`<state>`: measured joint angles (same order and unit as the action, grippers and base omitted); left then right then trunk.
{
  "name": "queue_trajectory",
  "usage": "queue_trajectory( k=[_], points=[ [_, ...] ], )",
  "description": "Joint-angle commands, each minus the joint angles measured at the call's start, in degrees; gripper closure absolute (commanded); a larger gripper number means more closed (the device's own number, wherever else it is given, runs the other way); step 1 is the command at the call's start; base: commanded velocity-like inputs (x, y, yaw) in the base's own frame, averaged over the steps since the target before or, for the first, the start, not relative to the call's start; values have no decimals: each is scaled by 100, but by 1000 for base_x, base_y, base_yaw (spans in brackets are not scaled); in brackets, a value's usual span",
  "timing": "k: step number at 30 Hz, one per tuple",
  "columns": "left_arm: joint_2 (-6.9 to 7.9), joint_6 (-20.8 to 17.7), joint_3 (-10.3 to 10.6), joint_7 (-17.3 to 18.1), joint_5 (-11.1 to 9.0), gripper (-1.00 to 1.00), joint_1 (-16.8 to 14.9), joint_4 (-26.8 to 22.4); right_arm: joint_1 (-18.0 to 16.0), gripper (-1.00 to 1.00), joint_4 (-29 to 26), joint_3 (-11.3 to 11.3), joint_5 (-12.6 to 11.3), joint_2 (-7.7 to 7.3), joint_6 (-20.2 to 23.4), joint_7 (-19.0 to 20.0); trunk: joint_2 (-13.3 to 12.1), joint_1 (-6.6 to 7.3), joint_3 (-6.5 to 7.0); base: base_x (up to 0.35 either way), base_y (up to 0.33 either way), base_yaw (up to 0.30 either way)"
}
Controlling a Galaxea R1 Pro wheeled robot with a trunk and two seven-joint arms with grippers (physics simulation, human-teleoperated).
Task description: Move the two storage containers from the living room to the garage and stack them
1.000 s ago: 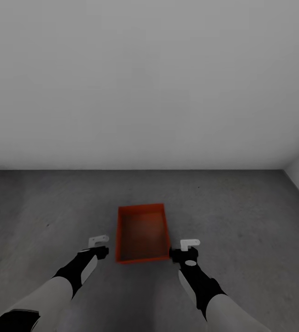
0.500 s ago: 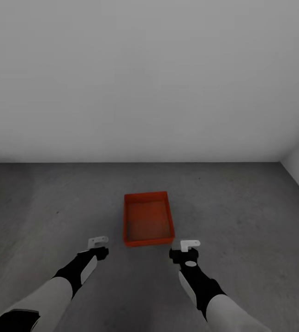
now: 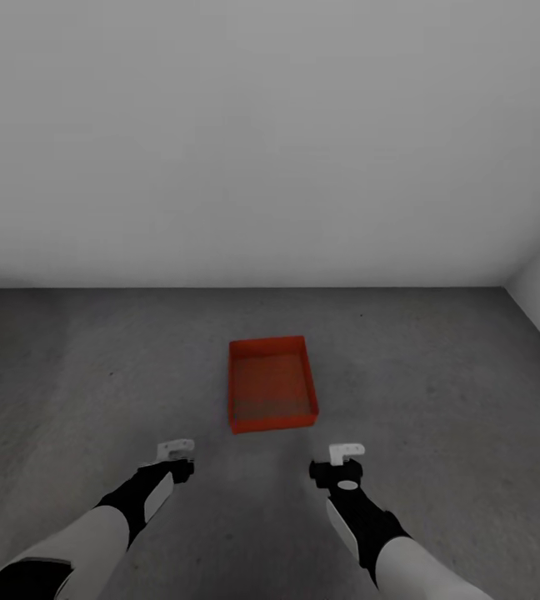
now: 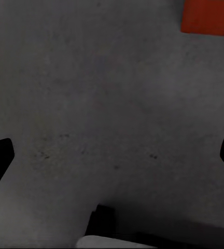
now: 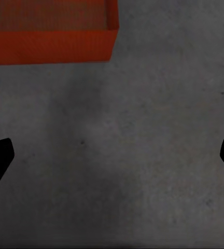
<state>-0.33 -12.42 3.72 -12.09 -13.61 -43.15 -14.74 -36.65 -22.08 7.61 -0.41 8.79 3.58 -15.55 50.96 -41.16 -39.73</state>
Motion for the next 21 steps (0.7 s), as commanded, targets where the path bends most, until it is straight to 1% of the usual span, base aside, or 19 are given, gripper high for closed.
queue_trajectory(
  k=[1, 3, 4, 5, 6, 7, 8, 11, 13, 21],
  points=[
    [5, -26, 41, -30, -59, -100, 0, 116, -1, -100, 28, 48, -4, -6, 38, -45, 4, 0, -4, -10, 3, 0],
    [9, -20, 41, -22, -64, -100, 0, 320, 1, -100, 54, 48, -4, -5, 38, -45, 4, 0, -4, -7, 2, 0],
    [11, -10, 41, -16, -63, -100, 0, 580, 4, -100, 72, 48, -4, -5, 41, -45, 4, 0, -4, -4, 1, 0],
    [14, 6, 41, -13, -63, -100, 0, 711, 5, -100, 81, 48, -3, -4, 42, -45, 4, 0, -4, -3, 1, 0],
    [17, 76, 41, -7, -63, -100, 0, 954, 7, -100, 112, 48, -3, -3, 44, -45, 4, 0, -4, -2, 1, 0],
    [22, 135, 41, -4, -66, -100, 0, 1058, 7, -100, 134, 48, -3, -2, 46, -45, 4, 0, -4, -2, 1, 0],
    [29, 282, 41, -3, -75, -100, 0, 1210, 8, -100, 175, 48, -3, -1, 49, -45, 4, 0, -4, -1, 0, 0],
    [46, 536, 41, -7, -83, -100, 25, 1371, 9, -100, 223, 52, -3, -1, 53, -45, 4, 0, -4, 0, 0, 0],
    [70, 633, 41, -7, -86, -100, 36, 1426, 9, -100, 240, 53, -3, 1, 54, -43, 4, 0, -4, 0, 0, 0],
    [145, 716, 41, -19, -95, -100, 48, 1478, 9, -100, 262, 56, -3, 8, 55, -31, 4, 0, -4, 0, 0, 0]
  ],
)
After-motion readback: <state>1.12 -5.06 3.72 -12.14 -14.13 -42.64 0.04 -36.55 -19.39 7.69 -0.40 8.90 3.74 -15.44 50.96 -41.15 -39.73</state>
